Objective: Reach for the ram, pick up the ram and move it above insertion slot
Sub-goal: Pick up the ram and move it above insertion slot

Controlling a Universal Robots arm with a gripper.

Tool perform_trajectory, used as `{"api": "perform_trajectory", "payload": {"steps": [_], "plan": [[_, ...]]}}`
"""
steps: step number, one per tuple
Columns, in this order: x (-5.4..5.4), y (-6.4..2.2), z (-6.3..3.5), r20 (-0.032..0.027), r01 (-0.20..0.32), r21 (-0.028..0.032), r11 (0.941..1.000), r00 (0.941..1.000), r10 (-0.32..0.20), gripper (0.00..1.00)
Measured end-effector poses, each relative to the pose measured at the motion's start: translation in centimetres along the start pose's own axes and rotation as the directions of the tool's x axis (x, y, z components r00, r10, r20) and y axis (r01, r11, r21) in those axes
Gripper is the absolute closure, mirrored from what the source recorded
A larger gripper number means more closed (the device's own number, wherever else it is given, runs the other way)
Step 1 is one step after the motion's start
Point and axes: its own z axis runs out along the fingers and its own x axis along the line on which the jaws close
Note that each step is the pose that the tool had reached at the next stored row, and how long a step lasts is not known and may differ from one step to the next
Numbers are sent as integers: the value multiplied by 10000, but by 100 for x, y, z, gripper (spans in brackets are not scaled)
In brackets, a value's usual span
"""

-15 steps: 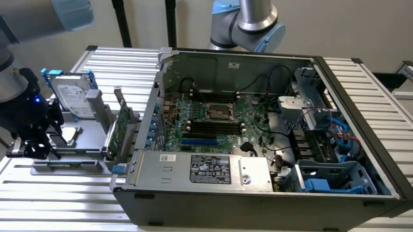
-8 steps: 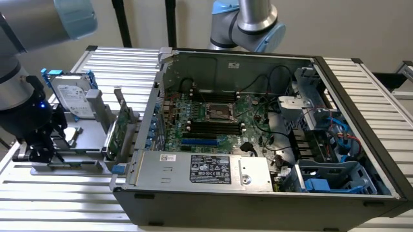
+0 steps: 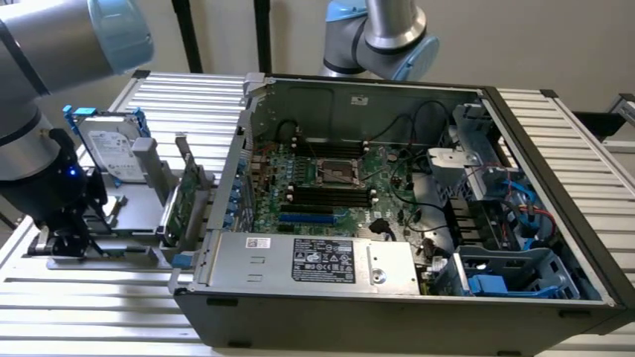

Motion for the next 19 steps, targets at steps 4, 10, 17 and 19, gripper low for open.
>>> {"api": "perform_trajectory", "payload": {"steps": [4, 10, 17, 19], "plan": [[2, 0, 72, 0, 0, 0, 10000, 10000, 0, 58], [5, 0, 181, 0, 0, -3, 10000, 10000, 0, 58], [6, 1, 240, 8, -3, -99, 10000, 10000, 3, 58], [6, 1, 240, 8, -4, -111, 9999, 10000, 4, 66]]}}
